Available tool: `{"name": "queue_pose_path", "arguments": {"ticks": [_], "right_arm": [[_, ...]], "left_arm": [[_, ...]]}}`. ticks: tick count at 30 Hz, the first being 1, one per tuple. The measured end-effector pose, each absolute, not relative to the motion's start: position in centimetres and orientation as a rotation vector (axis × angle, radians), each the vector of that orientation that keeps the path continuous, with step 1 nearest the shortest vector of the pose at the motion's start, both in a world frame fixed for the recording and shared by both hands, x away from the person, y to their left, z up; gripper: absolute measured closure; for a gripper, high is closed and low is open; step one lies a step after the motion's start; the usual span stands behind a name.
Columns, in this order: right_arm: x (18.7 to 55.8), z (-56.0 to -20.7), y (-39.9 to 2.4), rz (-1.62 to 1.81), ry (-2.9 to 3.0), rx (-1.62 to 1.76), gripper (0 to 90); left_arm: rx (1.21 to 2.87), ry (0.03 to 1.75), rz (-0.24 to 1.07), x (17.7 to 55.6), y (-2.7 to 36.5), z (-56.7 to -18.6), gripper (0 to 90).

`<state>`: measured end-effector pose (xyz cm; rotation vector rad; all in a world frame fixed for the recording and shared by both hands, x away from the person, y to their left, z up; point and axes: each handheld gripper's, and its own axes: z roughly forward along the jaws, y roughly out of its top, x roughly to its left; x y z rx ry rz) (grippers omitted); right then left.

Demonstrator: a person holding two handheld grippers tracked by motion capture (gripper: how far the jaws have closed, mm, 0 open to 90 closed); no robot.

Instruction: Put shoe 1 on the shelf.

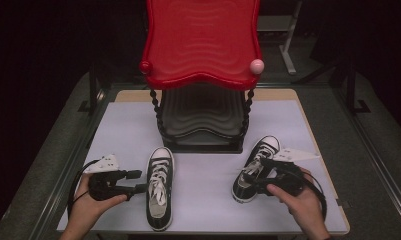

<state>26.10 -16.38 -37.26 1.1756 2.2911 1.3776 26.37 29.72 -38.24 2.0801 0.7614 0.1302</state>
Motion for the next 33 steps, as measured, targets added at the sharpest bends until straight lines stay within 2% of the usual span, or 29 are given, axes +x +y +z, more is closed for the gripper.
{"name": "queue_pose_path", "arguments": {"ticks": [5,9,12,15,18,23,28,31,33], "right_arm": [[26.6,-37.0,-12.1,1.429,2.364,1.085,17.2],[27.0,-37.2,-8.5,1.454,2.427,1.015,17.2],[27.3,-37.5,-6.1,1.46,2.463,0.962,17.3],[27.6,-37.9,-3.8,1.474,2.493,0.937,17.6],[27.8,-38.1,-2.0,1.509,2.513,0.906,22.7],[28.1,-38.9,1.4,1.541,2.57,0.839,29.4],[28.3,-39.8,3.8,1.548,2.635,0.819,32.4],[28.5,-40.4,4.4,1.515,2.663,0.799,50.9],[28.9,-40.7,4.3,1.492,2.676,0.808,54.2]], "left_arm": [[2.083,0.749,0.113,26.7,28.9,-38.9,43.3],[2.096,0.728,0.12,26.8,28.5,-39.1,50.8],[2.11,0.713,0.114,26.8,28.4,-39.3,62.0],[2.118,0.701,0.094,26.8,28.4,-39.4,77.5],[2.14,0.698,0.096,26.9,28.4,-39.7,84.4],[2.128,0.702,0.081,27.0,28.4,-39.8,86.7],[2.114,0.701,0.073,27.0,28.6,-39.8,87.0],[2.105,0.696,0.067,27.1,28.8,-39.8,87.2],[2.102,0.691,0.066,27.1,29.0,-39.8,87.2]]}}
